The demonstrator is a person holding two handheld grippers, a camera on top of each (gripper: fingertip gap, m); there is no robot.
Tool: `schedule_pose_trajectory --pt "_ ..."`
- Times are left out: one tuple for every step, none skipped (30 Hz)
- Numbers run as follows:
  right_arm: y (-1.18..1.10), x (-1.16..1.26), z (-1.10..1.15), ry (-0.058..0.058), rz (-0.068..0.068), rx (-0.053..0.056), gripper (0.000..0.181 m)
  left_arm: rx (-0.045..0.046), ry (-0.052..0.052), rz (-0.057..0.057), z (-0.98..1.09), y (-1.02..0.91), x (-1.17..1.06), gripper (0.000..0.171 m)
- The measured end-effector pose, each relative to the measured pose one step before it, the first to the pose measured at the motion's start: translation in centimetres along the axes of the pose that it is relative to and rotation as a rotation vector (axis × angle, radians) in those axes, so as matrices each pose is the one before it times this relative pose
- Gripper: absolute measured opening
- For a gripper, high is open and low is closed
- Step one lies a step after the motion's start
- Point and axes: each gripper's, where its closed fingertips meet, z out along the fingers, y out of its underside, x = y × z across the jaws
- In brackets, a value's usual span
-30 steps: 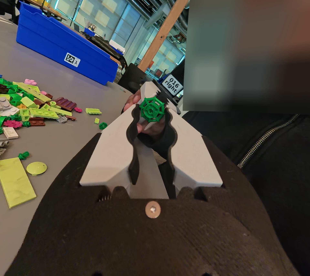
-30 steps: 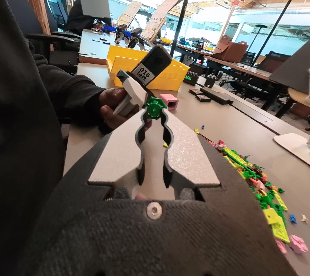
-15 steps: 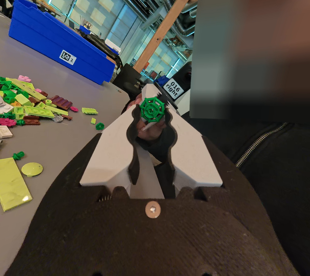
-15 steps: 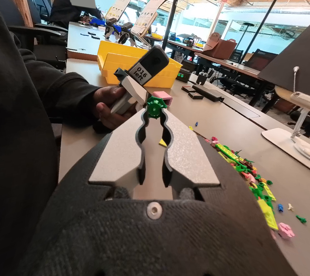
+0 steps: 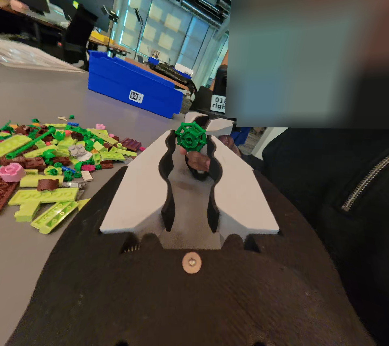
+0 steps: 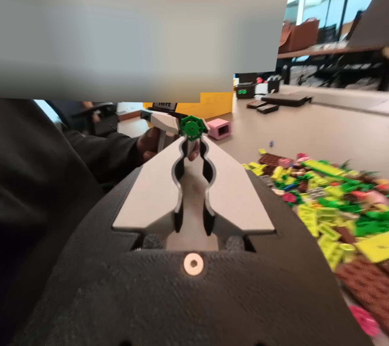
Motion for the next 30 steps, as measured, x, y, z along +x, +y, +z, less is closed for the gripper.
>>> schedule_pose_trajectory --pt "0.254 -0.143 0.321 -0.0268 0.0711 -0.0015 0.010 0.00319 -0.0112 0.0263 0.037 -0.026 0.090 0.027" --pt "0.132 -0.290 0.285 -0.0351 0.0616 0.0000 0.013 -0.00004 -0.0074 0.0153 0.011 0.007 0.060 0.027" --pt "0.032 -0.222 0.219 -0.0282 0.0514 0.0050 0.019 -0.00215 -0.0067 0.0119 0.012 0.019 0.026 0.027" --pt "0.012 -0.111 0.136 -0.0193 0.0450 0.0071 0.018 -0.00539 -0.0099 0.0252 0.047 0.052 0.038 0.027" --pt "-0.091 -0.073 0.061 -0.0171 0.0359 0.0136 0.018 -0.01211 -0.0061 0.0300 0.091 0.136 0.136 0.027" --pt "-0.097 0.071 -0.011 -0.0089 0.0292 0.0133 0.017 -0.01250 -0.0019 0.0222 0.128 0.164 0.181 0.027" --pt "-0.046 0.061 -0.023 -0.0098 0.0266 0.0073 0.016 -0.01291 -0.0021 0.0182 0.140 0.172 0.143 0.027" --pt "0.004 0.004 -0.016 -0.0123 0.0232 0.0014 0.016 -0.00885 -0.0063 0.0189 0.115 0.105 0.093 0.027" --pt "0.098 -0.042 0.017 -0.0104 0.0168 -0.0056 0.015 -0.00316 -0.0075 0.0199 0.062 0.020 0.067 0.027" --pt "0.203 0.023 0.071 -0.0019 0.0091 -0.0130 0.015 -0.00656 -0.0013 0.0150 0.062 0.082 0.135 0.027" --pt "0.228 0.006 0.102 0.0017 -0.0006 -0.0152 0.015 -0.00849 -0.0039 0.0129 0.094 0.090 0.082 0.027" --pt "0.179 -0.030 0.111 0.0039 -0.0046 -0.0122 0.016 -0.00689 -0.0066 0.0202 0.072 0.067 0.070 0.027" --pt "0.056 -0.035 0.063 0.0038 -0.0056 -0.0050 0.015 -0.00252 -0.0111 0.0219 0.005 0.006 0.009 0.027" --pt "-0.015 -0.074 0.011 -0.0016 -0.0016 -0.0019 0.012 -0.00787 -0.0065 0.0136 0.028 0.075 -0.001 0.027" --pt "-0.010 -0.065 0.005 -0.0057 0.0076 -0.0021 0.011 -0.00096 -0.0029 0.0085 0.005 -0.007 0.018 0.027" --pt "0.008 -0.021 -0.012 -0.0061 0.0118 -0.0012 0.011 -0.00277 -0.0029 0.0091 -0.001 0.029 0.024 0.027" --pt "0.018 0.002 -0.001 -0.0059 0.0123 -0.0005 0.011 -0.00477 -0.0062 0.0134 0.007 0.042 -0.006 0.027" --pt "-0.008 0.005 -0.018 -0.0038 0.0076 0.0020 0.011 -0.00227 -0.0035 0.0089 0.021 0.020 0.020 0.028" --pt "0.000 -0.010 -0.007 -0.0038 0.0062 0.0026 0.011 -0.00098 -0.0008 0.0012 0.007 0.008 0.015 0.027" --pt "-0.013 0.018 -0.007 -0.0033 0.0099 0.0021 0.011 -0.00250 -0.0024 0.0032 0.024 0.032 -0.006 0.027" --pt "-0.011 -0.009 -0.026 -0.0069 0.0132 0.0028 0.011 -0.00196 -0.0023 0.0099 0.018 0.016 0.049 0.027" --pt "0.004 -0.015 -0.031 -0.0098 0.0171 0.0028 0.011 -0.00710 -0.0093 0.0126 0.061 0.073 -0.009 0.027" --pt "-0.004 0.034 -0.061 -0.0081 0.0162 0.0034 0.011 -0.00646 -0.0105 0.0132 0.071 0.072 -0.019 0.027" --pt "-0.008 0.008 -0.059 -0.0068 0.0104 0.0035 0.011 -0.00475 -0.0037 0.0048 0.059 0.055 0.008 0.027" --pt "-0.007 0.019 -0.036 -0.0022 0.0057 0.0038 0.011 -0.00338 0.0002 -0.0035 0.038 0.043 -0.021 0.027" --pt "-0.003 0.060 -0.011 0.0032 0.0031 0.0023 0.011 -0.00305 0.0011 -0.0052 0.030 0.035 -0.038 0.027" --pt "0.008 0.032 -0.019 0.0025 0.0025 -0.0015 0.011 -0.00161 0.0018 -0.0014 0.024 0.020 0.013 0.027" --pt "0.043 -0.016 -0.014 -0.0005 0.0058 -0.0079 0.011 -0.00237 0.0052 -0.0041 0.011 0.030 0.067 0.027" --pt "0.068 -0.033 -0.013 -0.0011 0.0045 -0.0111 0.011 0.00014 0.0051 -0.0028 -0.005 0.006 0.068 0.027" --pt "0.031 -0.036 -0.005 0.0008 -0.0029 -0.0070 0.011 0.00113 0.0007 -0.0001 -0.014 -0.015 0.017 0.027"
